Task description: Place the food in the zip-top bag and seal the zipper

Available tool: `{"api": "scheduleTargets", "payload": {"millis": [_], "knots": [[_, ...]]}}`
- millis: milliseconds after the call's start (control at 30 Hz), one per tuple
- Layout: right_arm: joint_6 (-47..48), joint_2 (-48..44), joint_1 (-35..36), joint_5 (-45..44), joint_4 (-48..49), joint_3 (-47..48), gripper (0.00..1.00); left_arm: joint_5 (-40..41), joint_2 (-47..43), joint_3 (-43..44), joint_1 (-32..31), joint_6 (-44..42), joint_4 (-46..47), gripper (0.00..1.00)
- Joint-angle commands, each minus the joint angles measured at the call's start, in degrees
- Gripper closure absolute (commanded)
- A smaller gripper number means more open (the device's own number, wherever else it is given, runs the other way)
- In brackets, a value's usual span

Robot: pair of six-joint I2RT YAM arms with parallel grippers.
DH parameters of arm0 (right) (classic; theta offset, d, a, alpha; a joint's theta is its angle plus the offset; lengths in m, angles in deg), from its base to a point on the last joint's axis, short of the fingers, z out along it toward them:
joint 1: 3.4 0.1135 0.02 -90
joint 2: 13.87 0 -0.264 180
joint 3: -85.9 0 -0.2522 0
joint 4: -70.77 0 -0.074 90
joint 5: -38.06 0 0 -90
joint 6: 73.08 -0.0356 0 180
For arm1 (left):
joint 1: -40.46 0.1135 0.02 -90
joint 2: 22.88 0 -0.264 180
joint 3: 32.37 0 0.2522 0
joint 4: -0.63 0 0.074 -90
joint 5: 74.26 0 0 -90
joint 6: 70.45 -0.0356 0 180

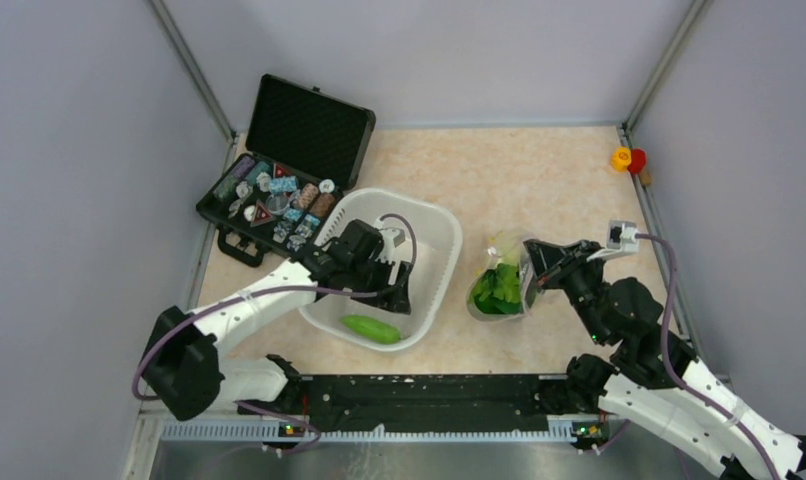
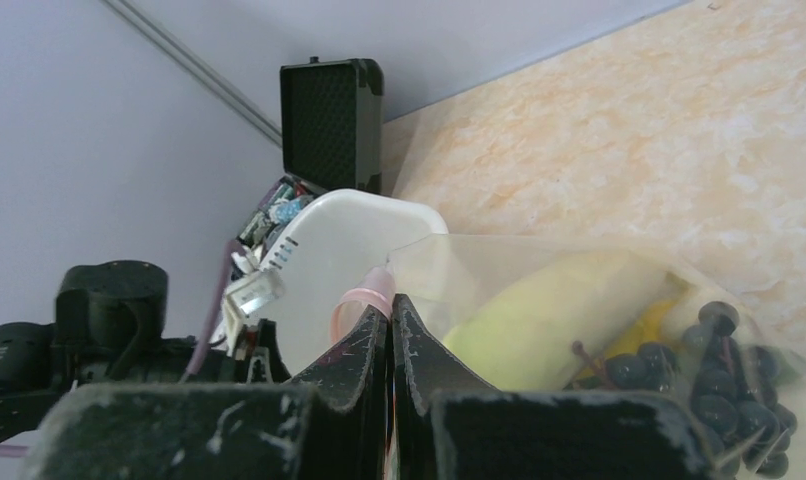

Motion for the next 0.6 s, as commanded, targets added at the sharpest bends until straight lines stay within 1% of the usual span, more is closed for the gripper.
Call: {"api": "scheduleTargets", "payload": {"millis": [0,67,100,167,233,367,433,500,567], "knots": [[-0.4,-1.5,-0.3,-3.2,0.2,0.0,1.0,-5.4,6.5,4.1,-1.0,-1.7,4.3,0.22],[-0.3,-2.2,-0.3,-4.2,-0.4,0.1,1.0,-1.8,10.4,8.1,-1.0,-0.8,8.8,0.2],[-0.3,-2.6,-0.3,-4.5,-0.8,0.2,1.0,3.7,13.8,10.9,-0.9,-1.1,10.2,0.2],[-0.1,-3.2,-0.3,-4.8,-1.5,0.7,1.0,11.2,19.6,19.9,-0.3,-2.0,9.6,0.19],[0.1,-3.5,-0.3,-4.8,-2.0,1.2,1.0,14.0,25.4,27.1,1.0,-4.0,9.7,0.18],[0.4,-3.6,-0.3,-5.5,-3.1,1.9,1.0,10.8,37.7,41.0,4.7,-6.2,9.6,0.18],[0.4,-3.6,-0.3,-5.8,-3.1,1.8,1.0,9.2,43.2,46.9,5.5,-7.4,10.7,0.18],[0.4,-3.6,-0.3,-6.1,-2.6,1.3,1.0,6.8,47.9,52.4,5.7,-8.5,13.7,0.17],[0.2,-3.5,-0.3,-6.3,-2.0,1.0,1.0,4.4,53.3,60.2,5.9,-9.2,13.6,0.16]]}}
